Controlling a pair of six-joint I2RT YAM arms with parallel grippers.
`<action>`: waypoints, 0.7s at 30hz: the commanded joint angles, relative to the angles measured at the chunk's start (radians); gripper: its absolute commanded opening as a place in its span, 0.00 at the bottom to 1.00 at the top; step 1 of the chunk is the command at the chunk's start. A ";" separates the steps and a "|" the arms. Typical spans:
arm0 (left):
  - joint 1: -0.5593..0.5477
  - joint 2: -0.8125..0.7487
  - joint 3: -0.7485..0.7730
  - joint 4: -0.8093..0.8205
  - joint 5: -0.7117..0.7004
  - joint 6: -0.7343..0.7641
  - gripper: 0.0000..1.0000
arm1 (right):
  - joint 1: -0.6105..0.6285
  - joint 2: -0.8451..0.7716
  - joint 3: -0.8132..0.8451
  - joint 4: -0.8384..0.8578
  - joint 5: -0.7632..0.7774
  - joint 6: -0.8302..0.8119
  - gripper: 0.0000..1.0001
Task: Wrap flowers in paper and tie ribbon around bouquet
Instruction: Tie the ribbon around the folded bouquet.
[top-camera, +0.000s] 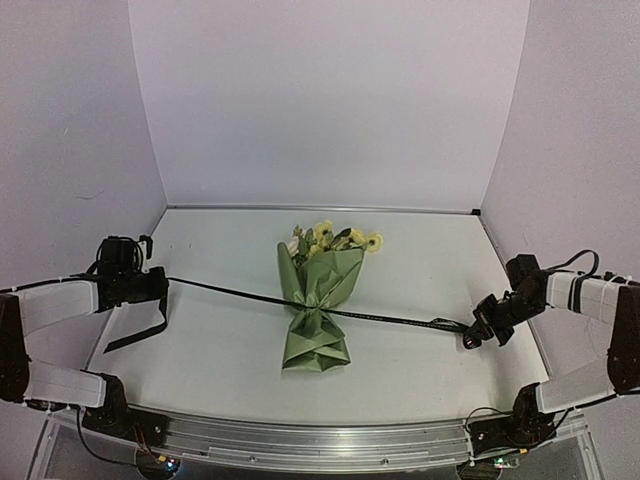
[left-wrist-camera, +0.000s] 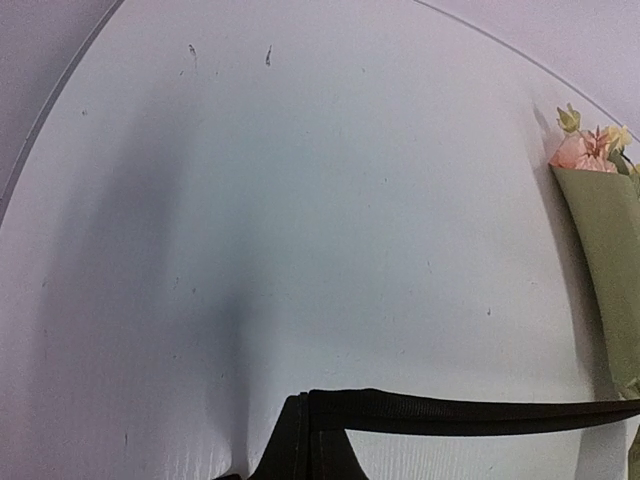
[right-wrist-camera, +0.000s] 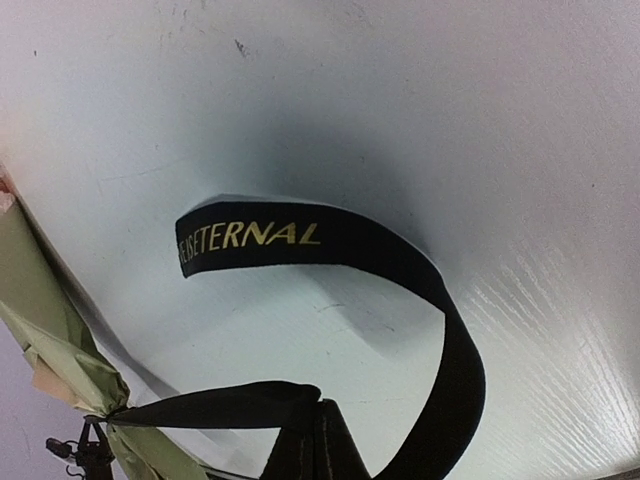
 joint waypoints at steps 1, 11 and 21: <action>0.151 -0.055 -0.003 0.066 -0.318 -0.087 0.00 | -0.108 -0.021 0.005 -0.096 0.329 0.020 0.00; 0.168 -0.089 -0.014 0.092 -0.277 -0.094 0.00 | -0.123 -0.037 0.022 -0.138 0.317 -0.031 0.00; 0.047 -0.134 -0.017 0.077 -0.236 -0.100 0.01 | -0.015 -0.018 0.114 -0.262 0.333 -0.175 0.00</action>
